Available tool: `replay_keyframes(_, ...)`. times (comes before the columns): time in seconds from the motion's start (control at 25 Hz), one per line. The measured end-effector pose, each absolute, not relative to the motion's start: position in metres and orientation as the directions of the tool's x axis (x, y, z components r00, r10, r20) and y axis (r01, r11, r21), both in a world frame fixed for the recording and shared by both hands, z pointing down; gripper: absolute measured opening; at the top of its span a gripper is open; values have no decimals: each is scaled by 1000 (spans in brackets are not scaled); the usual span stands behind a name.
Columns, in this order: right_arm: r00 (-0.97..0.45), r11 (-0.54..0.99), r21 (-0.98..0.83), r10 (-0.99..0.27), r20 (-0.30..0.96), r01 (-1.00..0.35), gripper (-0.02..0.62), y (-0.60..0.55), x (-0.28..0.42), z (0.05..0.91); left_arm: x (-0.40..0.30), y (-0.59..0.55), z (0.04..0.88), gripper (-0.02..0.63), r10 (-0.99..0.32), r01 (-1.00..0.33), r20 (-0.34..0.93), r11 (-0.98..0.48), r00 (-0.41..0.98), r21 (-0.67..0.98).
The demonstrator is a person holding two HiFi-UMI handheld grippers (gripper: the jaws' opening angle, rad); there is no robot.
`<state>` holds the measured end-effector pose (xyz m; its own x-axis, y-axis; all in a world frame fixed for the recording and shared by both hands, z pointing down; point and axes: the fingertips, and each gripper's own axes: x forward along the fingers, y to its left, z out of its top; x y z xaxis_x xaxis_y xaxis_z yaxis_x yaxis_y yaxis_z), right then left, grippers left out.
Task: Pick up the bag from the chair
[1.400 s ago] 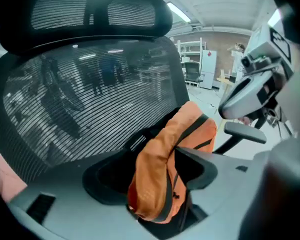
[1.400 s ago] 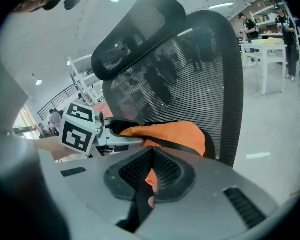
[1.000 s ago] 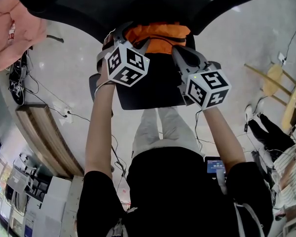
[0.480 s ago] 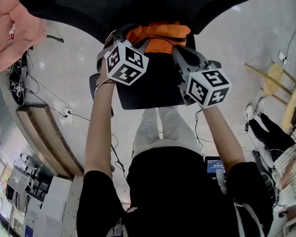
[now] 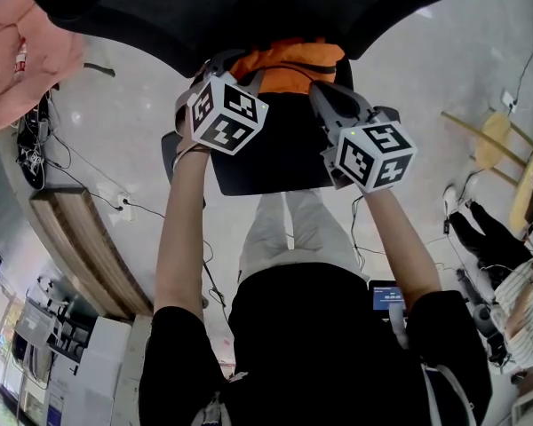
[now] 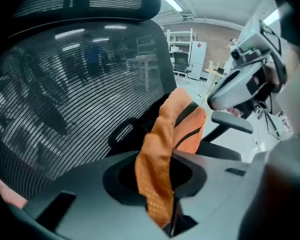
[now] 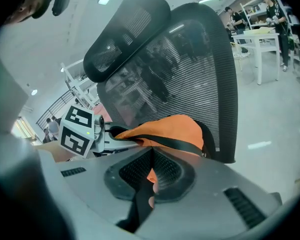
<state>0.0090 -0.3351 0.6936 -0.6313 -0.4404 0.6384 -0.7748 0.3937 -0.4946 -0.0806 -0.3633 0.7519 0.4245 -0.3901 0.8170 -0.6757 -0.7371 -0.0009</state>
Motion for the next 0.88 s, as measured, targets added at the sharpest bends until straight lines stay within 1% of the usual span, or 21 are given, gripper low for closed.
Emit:
replay_keyframes(0.12, -631, 392, -495, -435, 643, -775, 0, -329, 12, 696, -76, -356, 752, 62, -386, -680, 814, -733, 434, 14)
replay_keyframes(0.24, -632, 393, -496, -430, 645, -774, 0, -324, 14, 698, -73, -351, 752, 46, -383, -681, 812, -732, 440, 24)
replay_keyframes(0.56, -628, 401, -486, -432, 647, -776, 0, -323, 15, 699, -70, -345, 749, 34, -374, -680, 809, -732, 453, 43)
replay_keyframes(0.88, -629, 411, -479, -436, 644, -776, 0, -325, 11, 688, -69, -338, 741, 31, -383, -710, 798, -700, 466, 79)
